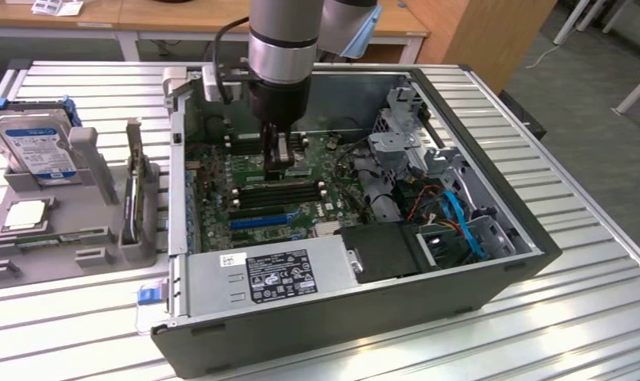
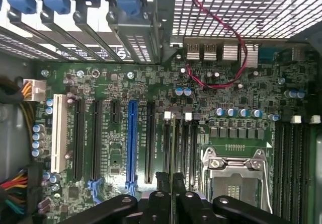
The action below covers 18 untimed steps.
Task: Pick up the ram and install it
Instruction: 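Insert the ram into the slot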
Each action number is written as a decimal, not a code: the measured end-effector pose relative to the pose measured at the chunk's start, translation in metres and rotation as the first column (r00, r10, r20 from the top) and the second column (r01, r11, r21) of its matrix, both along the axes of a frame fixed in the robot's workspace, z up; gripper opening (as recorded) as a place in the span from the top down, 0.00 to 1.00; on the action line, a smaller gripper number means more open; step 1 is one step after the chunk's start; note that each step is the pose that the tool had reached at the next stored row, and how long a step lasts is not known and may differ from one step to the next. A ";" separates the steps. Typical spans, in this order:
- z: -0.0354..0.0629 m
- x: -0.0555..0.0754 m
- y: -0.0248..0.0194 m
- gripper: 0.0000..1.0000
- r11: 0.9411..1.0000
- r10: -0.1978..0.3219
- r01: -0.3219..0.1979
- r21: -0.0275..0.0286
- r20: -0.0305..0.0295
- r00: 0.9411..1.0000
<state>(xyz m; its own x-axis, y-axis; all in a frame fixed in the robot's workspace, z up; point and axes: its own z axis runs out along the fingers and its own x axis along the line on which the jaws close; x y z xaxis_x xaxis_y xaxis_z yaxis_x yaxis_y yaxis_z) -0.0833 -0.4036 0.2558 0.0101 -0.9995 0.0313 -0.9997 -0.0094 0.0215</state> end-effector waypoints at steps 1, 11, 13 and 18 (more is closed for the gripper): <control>-0.0018 0.000 0.0000 0.86 1.000 0.000 0.000 0.000 0.000 1.000; -0.0156 0.000 0.0000 0.86 1.000 -0.003 0.003 0.000 0.000 1.000; -0.0156 0.000 0.0000 0.86 1.000 -0.003 0.003 0.000 0.000 1.000; -0.0158 0.005 0.0000 0.86 1.000 -0.003 0.003 0.000 0.000 1.000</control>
